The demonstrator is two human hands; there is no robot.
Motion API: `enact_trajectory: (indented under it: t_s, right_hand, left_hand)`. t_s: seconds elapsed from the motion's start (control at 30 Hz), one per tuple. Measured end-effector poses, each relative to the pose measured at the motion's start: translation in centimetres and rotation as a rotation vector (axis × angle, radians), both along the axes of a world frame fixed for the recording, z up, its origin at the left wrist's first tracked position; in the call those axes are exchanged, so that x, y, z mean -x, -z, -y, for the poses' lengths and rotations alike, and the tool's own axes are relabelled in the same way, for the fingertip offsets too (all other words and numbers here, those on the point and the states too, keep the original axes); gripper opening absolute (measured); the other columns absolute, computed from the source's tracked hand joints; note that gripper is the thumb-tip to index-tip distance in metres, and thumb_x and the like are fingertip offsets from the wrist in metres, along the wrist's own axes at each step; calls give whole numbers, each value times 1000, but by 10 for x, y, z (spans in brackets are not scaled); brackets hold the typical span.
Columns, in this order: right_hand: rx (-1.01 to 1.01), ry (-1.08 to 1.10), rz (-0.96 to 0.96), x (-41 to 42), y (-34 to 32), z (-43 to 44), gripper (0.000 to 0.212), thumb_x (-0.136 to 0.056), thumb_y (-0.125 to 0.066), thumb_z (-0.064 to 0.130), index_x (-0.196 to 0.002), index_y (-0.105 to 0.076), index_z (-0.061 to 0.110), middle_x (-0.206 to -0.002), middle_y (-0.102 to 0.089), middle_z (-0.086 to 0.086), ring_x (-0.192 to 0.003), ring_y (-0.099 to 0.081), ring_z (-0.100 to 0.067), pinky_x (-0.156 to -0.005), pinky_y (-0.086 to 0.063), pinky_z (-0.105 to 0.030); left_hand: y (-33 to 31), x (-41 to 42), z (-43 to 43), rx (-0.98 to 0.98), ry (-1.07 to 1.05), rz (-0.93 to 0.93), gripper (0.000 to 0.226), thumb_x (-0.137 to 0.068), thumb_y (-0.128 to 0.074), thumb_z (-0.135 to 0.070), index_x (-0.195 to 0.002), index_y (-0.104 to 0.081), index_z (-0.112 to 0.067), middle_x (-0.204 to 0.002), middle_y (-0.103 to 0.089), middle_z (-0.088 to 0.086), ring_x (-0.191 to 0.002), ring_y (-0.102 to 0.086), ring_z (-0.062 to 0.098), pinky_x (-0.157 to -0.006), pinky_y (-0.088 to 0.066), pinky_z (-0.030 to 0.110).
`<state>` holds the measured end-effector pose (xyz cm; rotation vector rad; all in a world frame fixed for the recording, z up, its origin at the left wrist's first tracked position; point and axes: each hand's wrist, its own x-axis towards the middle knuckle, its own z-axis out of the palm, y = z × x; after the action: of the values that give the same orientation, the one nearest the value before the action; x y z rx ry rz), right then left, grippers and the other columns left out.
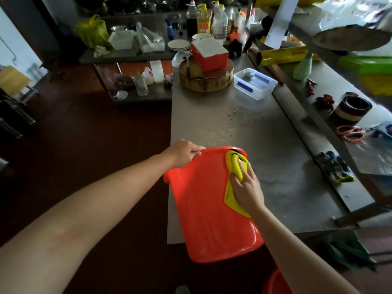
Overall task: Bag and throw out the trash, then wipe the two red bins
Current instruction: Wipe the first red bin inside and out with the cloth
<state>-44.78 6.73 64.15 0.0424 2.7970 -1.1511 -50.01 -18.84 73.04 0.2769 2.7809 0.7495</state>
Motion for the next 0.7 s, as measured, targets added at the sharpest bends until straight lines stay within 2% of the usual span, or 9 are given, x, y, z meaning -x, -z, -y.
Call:
enact_trajectory:
  t_s: [0.1, 0.17, 0.23, 0.33, 0.4, 0.47, 0.53, 0.6, 0.7]
  right_hand:
    - [-302, -148, -102, -21, -5, 22, 67, -94, -38, 66, -153, -8, 59, -170, 2, 10, -156, -4, -35, -116, -26, -58]
    - [-462, -254, -212, -39, -4, 41, 70, -93, -40, 66, -153, -7, 57, -170, 11, 6, -155, 6, -41, -117, -16, -63]
    - [-539, -346, -320, -56, -1, 58, 71, -90, -44, 66, -154, -16, 54, -170, 13, 3, -153, 11, -45, -117, -10, -68]
    - [-640, -493, -422, -78, 7, 84, 73, -86, -57, 60, -153, -32, 46, -171, 0, -2, -151, 15, -49, -115, -4, -75]
    - [-721, -586, -415, -84, 11, 96, 71, -88, -60, 57, -153, -36, 42, -171, -2, -3, -149, 23, -48, -114, 8, -74]
    - [-741, -630, -380, -84, 10, 100, 68, -92, -54, 58, -154, -34, 41, -171, 2, -2, -148, 29, -45, -114, 17, -70]
    - [-702, -615, -381, -80, 6, 94, 66, -92, -52, 60, -153, -35, 42, -171, -1, 0, -150, 26, -40, -116, 15, -67]
    - [-659, -571, -391, -75, 4, 79, 69, -89, -52, 62, -153, -34, 45, -171, -2, 2, -153, 19, -37, -120, 4, -66]
    - [-604, -451, -356, -64, 4, 45, 75, -86, -48, 68, -154, -21, 54, -170, 10, 9, -155, 13, -34, -122, -7, -62]
  left_hand:
    - [0, 9, -3, 49, 19, -24, 35, -102, -59, -21, -136, -63, -17, -137, -62, 7, -127, -58, 21, -109, -42, 27]
    - [-1, 15, -6, 62, 32, -24, 35, -101, -60, -23, -135, -63, -16, -137, -62, 5, -133, -53, 19, -109, -35, 22]
    - [-3, 20, -9, 69, 44, -12, 36, -101, -61, -25, -135, -63, -17, -138, -61, 4, -133, -52, 18, -110, -34, 22]
    - [-4, 23, -14, 74, 65, -22, 36, -101, -60, -24, -136, -62, -15, -138, -61, 5, -134, -52, 18, -111, -33, 22]
    - [-3, 22, -17, 81, 69, -26, 37, -102, -58, -22, -138, -60, -13, -140, -60, 7, -135, -51, 20, -113, -35, 26]
    - [0, 20, -17, 100, 79, -31, 38, -104, -55, -20, -141, -57, -12, -142, -58, 10, -136, -51, 23, -115, -37, 31]
    - [1, 17, -16, 117, 94, -54, 38, -104, -54, -17, -142, -56, -11, -141, -59, 11, -134, -52, 23, -112, -38, 27]
    - [1, 17, -17, 126, 100, -72, 38, -104, -54, -15, -142, -56, -11, -138, -61, 11, -132, -54, 23, -107, -38, 25]
    - [-1, 15, -18, 127, 97, -86, 38, -104, -54, -16, -141, -56, -10, -136, -63, 11, -130, -55, 24, -105, -39, 25]
